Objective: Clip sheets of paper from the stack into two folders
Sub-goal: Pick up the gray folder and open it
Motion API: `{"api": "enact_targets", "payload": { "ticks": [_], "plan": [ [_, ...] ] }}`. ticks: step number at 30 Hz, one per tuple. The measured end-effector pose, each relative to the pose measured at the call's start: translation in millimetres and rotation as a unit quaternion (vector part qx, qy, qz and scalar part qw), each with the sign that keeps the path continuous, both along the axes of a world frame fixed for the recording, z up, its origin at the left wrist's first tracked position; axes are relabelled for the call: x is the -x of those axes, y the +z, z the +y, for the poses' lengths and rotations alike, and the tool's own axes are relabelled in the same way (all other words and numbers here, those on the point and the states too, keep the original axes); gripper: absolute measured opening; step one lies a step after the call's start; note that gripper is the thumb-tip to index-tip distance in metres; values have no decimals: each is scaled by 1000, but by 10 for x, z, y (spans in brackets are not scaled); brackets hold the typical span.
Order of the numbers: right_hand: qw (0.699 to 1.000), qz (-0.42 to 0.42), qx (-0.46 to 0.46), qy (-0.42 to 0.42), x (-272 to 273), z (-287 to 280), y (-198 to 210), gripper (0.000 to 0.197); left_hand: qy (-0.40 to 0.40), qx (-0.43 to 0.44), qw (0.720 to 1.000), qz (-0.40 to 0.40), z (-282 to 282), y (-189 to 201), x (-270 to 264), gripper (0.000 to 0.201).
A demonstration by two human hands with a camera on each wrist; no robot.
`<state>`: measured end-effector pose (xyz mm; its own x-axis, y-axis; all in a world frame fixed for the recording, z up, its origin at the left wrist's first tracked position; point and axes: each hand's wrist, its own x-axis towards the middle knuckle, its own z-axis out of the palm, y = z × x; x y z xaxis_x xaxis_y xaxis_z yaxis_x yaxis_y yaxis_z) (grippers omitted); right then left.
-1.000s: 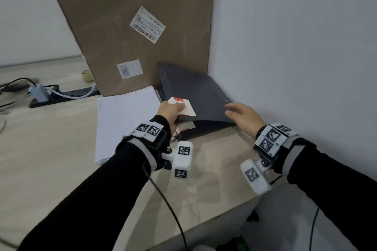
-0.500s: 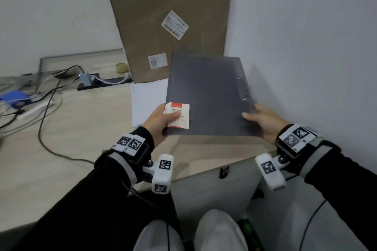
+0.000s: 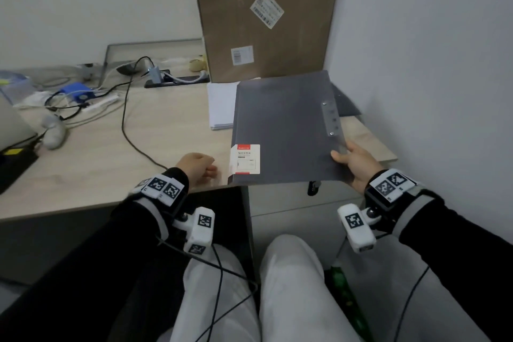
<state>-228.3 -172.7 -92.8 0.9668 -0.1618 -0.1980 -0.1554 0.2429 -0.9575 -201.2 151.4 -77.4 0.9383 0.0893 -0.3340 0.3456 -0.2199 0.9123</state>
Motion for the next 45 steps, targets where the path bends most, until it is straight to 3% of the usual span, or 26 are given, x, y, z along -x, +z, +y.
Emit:
{"api": "enact_targets", "payload": {
  "ticks": [4,7,11,14,18,21,25,28,31,35,38,42,43,45],
  "plan": [
    [1000,10,9,22,41,134,-7,44,44,-62,996,48,286,20,114,9],
    [999,16,18,43,40,251,-13,42,92,-94,988,83,512,63,197,25],
    [997,18,37,64,5,418,-44,38,114,-97,986,69,672,121,246,30],
    [995,20,52,79,-16,510,-60,35,90,-48,994,46,557,170,303,11],
    [992,28,78,98,-46,556,-99,35,19,-11,1000,10,321,192,365,40],
    [989,37,102,98,-60,531,-119,35,-21,20,999,18,165,242,406,23],
    [977,40,182,107,-65,459,-68,29,-50,6,999,10,62,247,426,34],
    [954,35,269,128,-58,417,14,19,-64,-12,998,15,26,261,438,15],
    [939,6,321,124,20,418,125,22,-78,-9,997,5,10,257,448,16],
    [935,-42,311,165,181,375,292,34,-93,4,996,4,-10,255,490,10],
    [953,-96,242,154,293,317,414,44,-110,22,994,7,-53,257,523,10],
    [962,-118,206,137,352,254,511,53,-147,9,989,8,-189,293,566,23],
    [965,-110,195,138,354,244,510,52,-152,-2,988,3,-222,291,569,34],
    [971,-91,175,138,359,230,481,51,-177,-38,984,-4,-272,264,553,76]
  ]
}}
